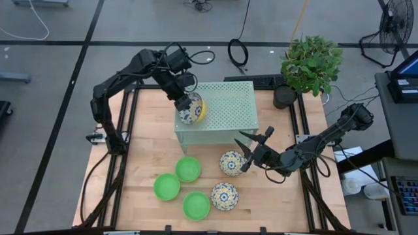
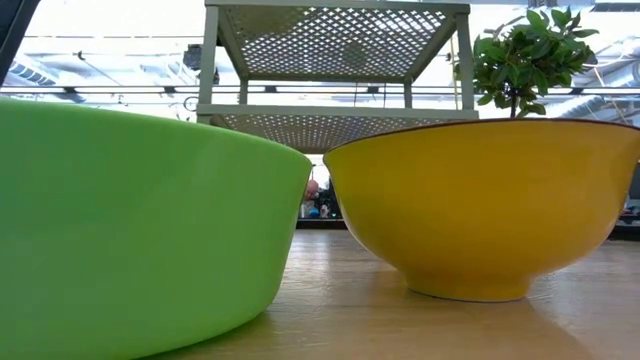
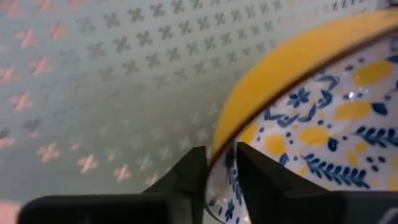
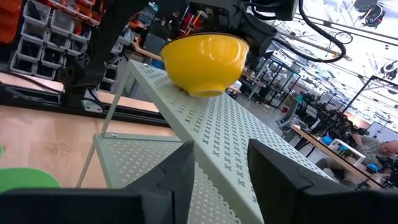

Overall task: Pick & Place Mini bowls
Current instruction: Put the bottom right yellow patterned bowl on the shelf

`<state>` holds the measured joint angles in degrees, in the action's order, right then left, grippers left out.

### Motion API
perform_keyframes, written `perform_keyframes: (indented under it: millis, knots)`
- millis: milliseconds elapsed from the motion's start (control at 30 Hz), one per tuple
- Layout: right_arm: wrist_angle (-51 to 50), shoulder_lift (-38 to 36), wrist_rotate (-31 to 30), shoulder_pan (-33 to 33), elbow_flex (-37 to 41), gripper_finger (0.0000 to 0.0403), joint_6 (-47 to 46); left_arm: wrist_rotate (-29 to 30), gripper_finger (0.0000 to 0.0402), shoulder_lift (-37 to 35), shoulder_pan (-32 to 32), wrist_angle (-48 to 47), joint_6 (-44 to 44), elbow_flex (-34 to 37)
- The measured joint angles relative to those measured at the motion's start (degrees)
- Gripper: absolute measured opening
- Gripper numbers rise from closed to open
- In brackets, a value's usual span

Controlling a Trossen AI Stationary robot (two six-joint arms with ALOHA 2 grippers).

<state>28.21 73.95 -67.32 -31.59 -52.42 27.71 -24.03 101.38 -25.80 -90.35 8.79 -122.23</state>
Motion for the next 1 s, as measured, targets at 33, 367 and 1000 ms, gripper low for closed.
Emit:
perform_keyframes:
  millis: [33,367,1000]
  knots:
    - [0.0,0.0,0.0,0.0,0.0,0.0134,0.0,0.0,0.0106,0.0,0.0,-0.1,-0.3,0.0]
    - [0.0,0.0,0.0,0.0,0.0,0.0134,0.0,-1.5,0.0185,-0.1,0.1,0.2,-1.2,0.0]
    - [0.0,0.0,0.1,0.0,0.0,0.0134,0.0,-6.1,0.0198,-0.1,0.1,0.3,-2.3,-0.1]
